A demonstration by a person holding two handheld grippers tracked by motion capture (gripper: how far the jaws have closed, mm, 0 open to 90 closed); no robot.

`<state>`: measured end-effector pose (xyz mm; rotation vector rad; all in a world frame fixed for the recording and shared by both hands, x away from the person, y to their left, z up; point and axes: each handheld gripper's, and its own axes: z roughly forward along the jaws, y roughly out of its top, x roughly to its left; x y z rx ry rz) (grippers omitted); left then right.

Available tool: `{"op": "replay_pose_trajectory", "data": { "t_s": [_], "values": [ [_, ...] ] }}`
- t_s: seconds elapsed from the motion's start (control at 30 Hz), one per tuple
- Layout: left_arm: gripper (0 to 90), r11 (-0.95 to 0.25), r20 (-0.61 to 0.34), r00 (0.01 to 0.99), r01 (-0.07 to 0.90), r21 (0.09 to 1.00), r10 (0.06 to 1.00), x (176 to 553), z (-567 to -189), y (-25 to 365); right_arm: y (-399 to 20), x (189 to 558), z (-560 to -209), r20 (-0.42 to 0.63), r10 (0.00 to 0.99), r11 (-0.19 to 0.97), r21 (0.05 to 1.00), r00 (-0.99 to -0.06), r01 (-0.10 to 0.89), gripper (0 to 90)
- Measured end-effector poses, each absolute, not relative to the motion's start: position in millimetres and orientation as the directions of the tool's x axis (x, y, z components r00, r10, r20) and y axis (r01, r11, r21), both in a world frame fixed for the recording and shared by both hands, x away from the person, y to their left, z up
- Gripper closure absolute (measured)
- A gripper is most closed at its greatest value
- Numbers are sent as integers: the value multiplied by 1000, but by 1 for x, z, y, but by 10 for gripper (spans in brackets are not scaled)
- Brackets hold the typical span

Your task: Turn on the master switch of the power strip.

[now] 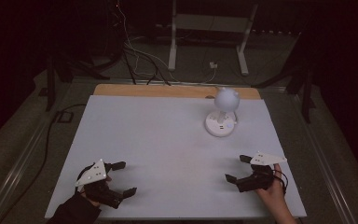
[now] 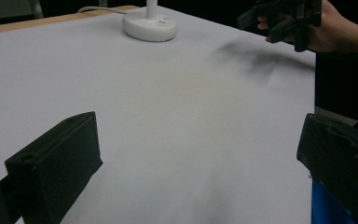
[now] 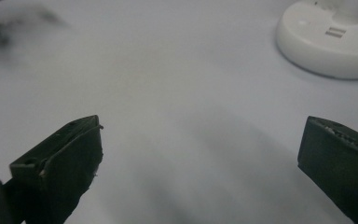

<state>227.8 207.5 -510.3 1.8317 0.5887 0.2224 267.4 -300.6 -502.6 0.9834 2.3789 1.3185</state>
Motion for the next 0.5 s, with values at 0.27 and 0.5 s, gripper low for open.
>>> {"op": "replay_pose_trajectory", "data": {
  "t_s": [0.27, 0.5],
  "values": [
    [0, -237, -133, 856, 282, 930, 499, 227, -510, 207, -305, 257, -511, 136, 654, 361, 809, -744, 465, 0],
    [0, -238, -132, 856, 282, 930, 500, 227, -510, 207, -302, 247, -517, 124, 649, 410, 774, -751, 483, 0]
  ]
}}
